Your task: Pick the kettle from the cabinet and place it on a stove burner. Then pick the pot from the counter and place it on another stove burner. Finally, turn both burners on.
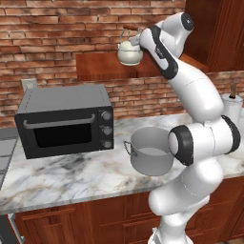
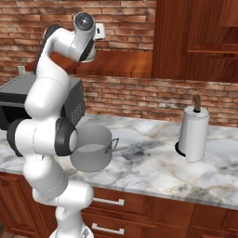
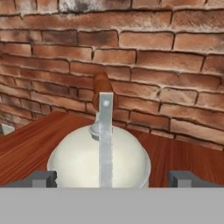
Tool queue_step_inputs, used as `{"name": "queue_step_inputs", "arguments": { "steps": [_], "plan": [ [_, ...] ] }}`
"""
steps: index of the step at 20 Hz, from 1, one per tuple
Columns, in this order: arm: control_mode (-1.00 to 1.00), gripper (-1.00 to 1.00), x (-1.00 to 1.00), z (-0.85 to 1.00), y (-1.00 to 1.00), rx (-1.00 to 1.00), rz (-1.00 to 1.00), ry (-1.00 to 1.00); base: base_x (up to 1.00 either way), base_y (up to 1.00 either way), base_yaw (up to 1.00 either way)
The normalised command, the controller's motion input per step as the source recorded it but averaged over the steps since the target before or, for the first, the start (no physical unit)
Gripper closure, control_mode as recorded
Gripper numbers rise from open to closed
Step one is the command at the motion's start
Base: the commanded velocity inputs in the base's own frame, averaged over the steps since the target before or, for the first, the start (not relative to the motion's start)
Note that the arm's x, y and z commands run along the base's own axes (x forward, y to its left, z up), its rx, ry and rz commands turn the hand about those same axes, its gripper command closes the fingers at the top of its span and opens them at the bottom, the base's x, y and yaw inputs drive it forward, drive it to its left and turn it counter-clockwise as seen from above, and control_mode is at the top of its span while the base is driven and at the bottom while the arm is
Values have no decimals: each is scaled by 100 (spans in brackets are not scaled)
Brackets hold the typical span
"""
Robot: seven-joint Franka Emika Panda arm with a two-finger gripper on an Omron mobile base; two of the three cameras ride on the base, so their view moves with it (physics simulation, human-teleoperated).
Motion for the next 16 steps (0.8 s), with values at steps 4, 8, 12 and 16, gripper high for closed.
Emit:
{"name": "queue_step_inputs", "arguments": {
  "steps": [4,8,12,16],
  "plan": [
    [-100,-100,14,0,0,0,7,0,0,0,0],
    [-100,-100,6,0,1,0,7,0,0,0,0],
    [-100,-100,5,0,4,0,5,0,0,0,0],
    [-100,100,7,0,3,0,4,0,0,0,0]
  ]
}}
